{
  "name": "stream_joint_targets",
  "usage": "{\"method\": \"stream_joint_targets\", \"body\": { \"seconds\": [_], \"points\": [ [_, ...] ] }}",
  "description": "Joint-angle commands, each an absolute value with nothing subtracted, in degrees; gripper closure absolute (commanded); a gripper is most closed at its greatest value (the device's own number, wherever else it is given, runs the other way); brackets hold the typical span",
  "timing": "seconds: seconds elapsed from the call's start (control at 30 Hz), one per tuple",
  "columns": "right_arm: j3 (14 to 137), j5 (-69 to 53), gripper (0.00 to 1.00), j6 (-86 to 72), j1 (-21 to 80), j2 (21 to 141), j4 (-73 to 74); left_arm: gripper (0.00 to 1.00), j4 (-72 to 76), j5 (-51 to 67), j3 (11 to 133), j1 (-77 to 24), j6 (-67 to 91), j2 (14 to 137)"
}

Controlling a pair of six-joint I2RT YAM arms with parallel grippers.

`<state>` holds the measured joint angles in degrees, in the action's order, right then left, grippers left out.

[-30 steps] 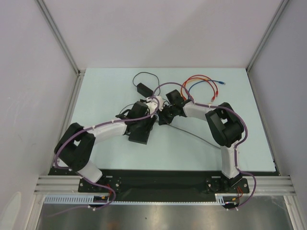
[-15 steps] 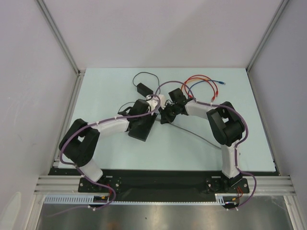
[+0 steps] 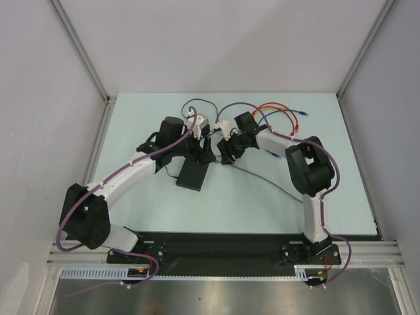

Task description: Insert the plug into the switch port

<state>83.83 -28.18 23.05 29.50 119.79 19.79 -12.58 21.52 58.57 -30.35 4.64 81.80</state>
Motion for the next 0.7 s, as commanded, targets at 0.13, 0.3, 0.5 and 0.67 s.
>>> {"method": "stream_joint_targets", "body": {
  "seconds": [0.13, 0.3, 0.5, 0.67],
  "points": [
    [87.53, -24.80, 0.34, 19.26, 19.52, 110.30, 23.81, 0.24, -17.31, 28.92, 66.09, -25.75, 5.10, 80.42],
    [95.25, -19.09, 0.41, 14.07, 12.40, 115.92, 25.66, 0.24, -16.61, 28.92, 67.15, -24.61, 5.97, 81.82],
    [100.46, -13.98, 0.47, 14.94, 8.80, 120.23, 30.50, 0.25, -16.87, 28.74, 68.47, -23.29, 6.42, 83.32],
    [98.00, -12.13, 0.46, 13.80, 5.63, 119.00, 28.13, 0.25, -16.35, 28.83, 68.20, -22.33, 6.59, 84.02]
  ]
}}
